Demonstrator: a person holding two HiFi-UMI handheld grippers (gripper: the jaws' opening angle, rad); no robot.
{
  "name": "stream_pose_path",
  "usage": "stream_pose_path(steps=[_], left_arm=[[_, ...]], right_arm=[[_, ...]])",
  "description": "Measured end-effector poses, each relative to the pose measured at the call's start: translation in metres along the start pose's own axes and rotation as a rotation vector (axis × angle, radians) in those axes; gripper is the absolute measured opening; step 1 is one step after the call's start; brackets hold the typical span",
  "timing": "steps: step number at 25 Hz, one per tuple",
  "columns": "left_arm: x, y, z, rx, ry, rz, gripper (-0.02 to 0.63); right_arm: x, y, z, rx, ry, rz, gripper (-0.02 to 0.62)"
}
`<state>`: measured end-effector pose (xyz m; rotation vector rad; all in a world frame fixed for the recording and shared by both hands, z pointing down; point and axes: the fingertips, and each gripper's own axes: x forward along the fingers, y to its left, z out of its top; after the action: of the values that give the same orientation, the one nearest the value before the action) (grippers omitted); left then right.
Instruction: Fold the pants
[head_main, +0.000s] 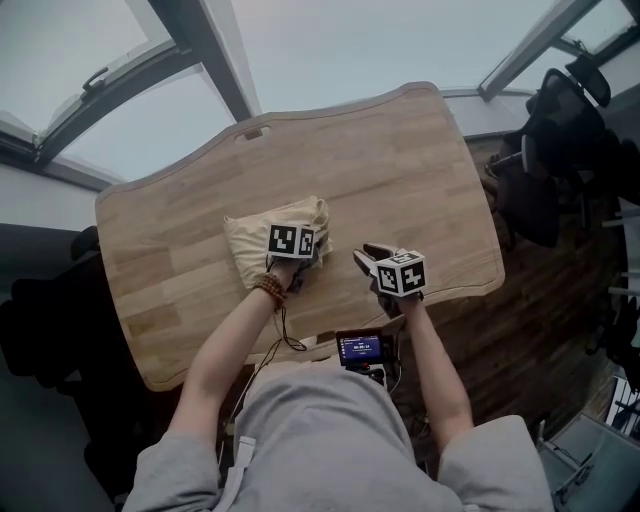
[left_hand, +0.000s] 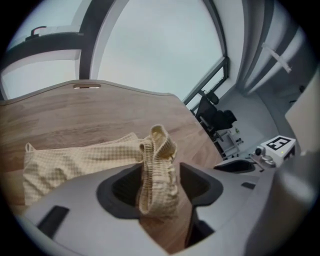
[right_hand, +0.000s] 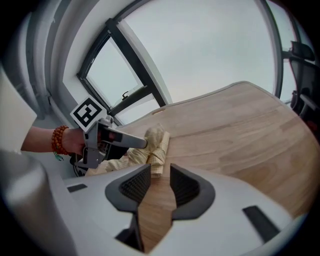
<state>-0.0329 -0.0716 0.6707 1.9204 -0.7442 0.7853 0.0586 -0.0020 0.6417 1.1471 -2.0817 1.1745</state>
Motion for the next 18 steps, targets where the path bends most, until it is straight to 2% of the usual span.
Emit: stream_pose_path(steps=[1,2,4,5,6,8,10,11,12,14,16,18], left_arm=[[-0.007,-0.008,0.003,0.009,-0.026,-0.042,0.283],[-0.018,-0.016,0.006,0.021,-0.058,-0.089,0.317],[-0.048,-0.028,0.012,0.071,-0.132,-0.149,0.330],[-0.064,-0.026,0.012,0.106,-0.166,-0.149,0.330],[-0.080,-0.015,0.010,0.137,-0.191,-0.120,0.330],[-0.103,0.030,-0.009,0.167,-0.196,0.007,0.328],[-0.114,0.083,-0.043,0.174,-0.137,0.149,0.328],[-0.116,0.103,-0.061,0.199,-0.097,0.202,0.328],[-0.115,0.115,-0.077,0.256,-0.059,0.240,0.328],[-0.112,0.119,-0.098,0.467,-0.018,0.284,0.328],[-0.108,0.109,-0.103,0.694,-0.021,0.308,0.314],[-0.100,0.094,-0.101,0.832,-0.036,0.312,0.296]], right_arm=[[0.002,0.000,0.001,-0.002,-0.003,0.007,0.123],[0.004,0.000,0.004,-0.004,-0.010,0.018,0.127],[0.009,0.000,0.013,0.006,-0.033,0.055,0.141],[0.013,-0.001,0.018,0.023,-0.046,0.083,0.154],[0.018,-0.003,0.023,0.044,-0.054,0.112,0.169],[0.031,-0.007,0.035,0.099,-0.062,0.170,0.195],[0.047,-0.014,0.049,0.135,-0.057,0.207,0.224],[0.055,-0.015,0.058,0.112,-0.047,0.216,0.224],[0.063,-0.012,0.067,0.049,-0.033,0.219,0.224],[0.081,0.006,0.086,-0.169,0.018,0.224,0.222],[0.103,0.033,0.095,-0.414,0.110,0.259,0.219],[0.128,0.058,0.093,-0.644,0.222,0.289,0.219]])
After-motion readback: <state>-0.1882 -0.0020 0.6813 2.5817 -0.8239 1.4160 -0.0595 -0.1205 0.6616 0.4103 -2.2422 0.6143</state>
